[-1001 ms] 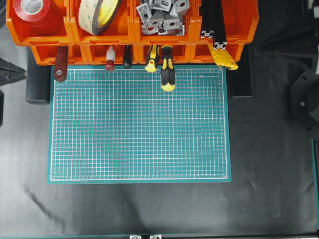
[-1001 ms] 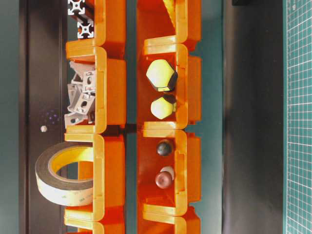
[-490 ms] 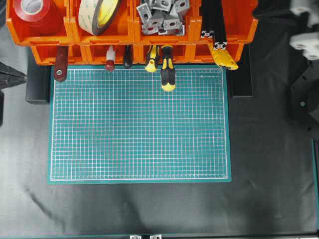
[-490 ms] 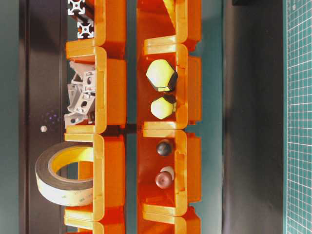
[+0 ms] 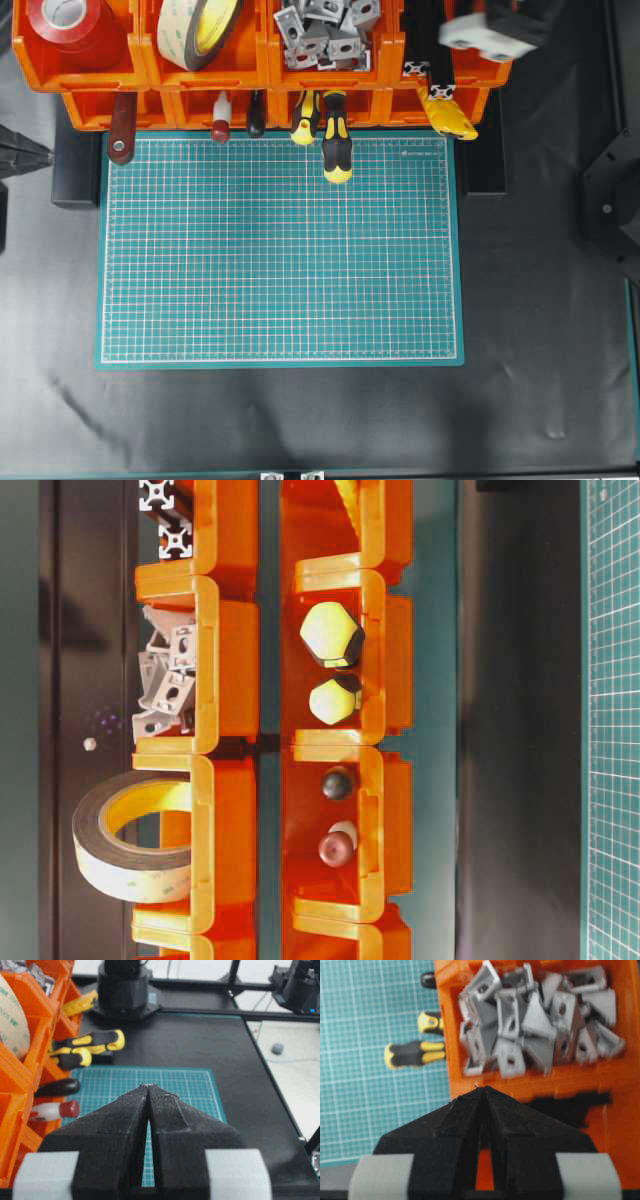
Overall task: Pick corner brachets from container rack with right arm.
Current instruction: 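Move the right gripper up to the bin of grey corner brackets, then lower the open right gripper into the bin and close on a bracket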
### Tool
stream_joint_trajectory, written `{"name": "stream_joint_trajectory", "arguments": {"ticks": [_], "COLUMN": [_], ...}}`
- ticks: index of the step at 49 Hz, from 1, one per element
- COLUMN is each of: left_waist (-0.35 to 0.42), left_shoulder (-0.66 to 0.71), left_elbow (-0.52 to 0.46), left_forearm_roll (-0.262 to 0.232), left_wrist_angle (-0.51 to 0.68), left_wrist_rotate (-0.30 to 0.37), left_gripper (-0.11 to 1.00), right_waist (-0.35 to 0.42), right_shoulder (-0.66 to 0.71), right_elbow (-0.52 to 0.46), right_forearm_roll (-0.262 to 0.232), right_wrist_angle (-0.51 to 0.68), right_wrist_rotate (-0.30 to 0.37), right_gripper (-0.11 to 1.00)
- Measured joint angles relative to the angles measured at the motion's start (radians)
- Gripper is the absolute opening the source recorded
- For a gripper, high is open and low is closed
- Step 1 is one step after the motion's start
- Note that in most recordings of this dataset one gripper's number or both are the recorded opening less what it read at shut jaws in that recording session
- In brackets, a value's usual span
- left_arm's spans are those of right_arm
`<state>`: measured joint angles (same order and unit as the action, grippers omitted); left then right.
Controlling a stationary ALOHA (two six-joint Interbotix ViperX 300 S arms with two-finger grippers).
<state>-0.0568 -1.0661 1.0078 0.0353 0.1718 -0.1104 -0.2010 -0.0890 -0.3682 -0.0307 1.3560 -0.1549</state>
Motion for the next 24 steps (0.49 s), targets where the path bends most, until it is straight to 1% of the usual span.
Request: {"name": "stream_joint_trajectory", "arguments": {"ticks": [4,7,10,17,19,22,24], "left_waist": [0.000,0.000,-0.003,-0.018,-0.021,-0.025,-0.025], "left_shoulder": [0.000,0.000,-0.002,-0.002,-0.002,-0.002,-0.002], "left_elbow": [0.000,0.000,0.000,0.000,-0.002,0.000,-0.002], "left_forearm_roll": [0.002,0.002,0.002,0.002,0.002,0.002,0.002], "left_wrist_angle": [0.000,0.003,0.014,0.049,0.052,0.052,0.052], "left_wrist_rotate": [0.000,0.000,0.000,-0.002,-0.002,-0.002,-0.002], "left_gripper": [0.00,0.00,0.00,0.00,0.00,0.00,0.00], "right_waist": [-0.002,-0.005,-0.012,-0.037,-0.041,-0.043,-0.041], "right_shoulder": [0.043,0.066,0.081,0.103,0.106,0.109,0.109], "right_elbow": [-0.034,-0.046,-0.052,-0.057,-0.058,-0.057,-0.055], "right_forearm_roll": [0.002,0.002,0.000,0.002,0.002,-0.005,-0.003], "right_wrist_angle": [0.025,0.054,0.077,0.086,0.074,0.052,0.035], "right_wrist_rotate": [-0.012,-0.012,-0.012,-0.006,-0.015,-0.029,-0.040], "right_gripper": [0.02,0.09,0.22,0.64,0.76,0.84,0.86]}}
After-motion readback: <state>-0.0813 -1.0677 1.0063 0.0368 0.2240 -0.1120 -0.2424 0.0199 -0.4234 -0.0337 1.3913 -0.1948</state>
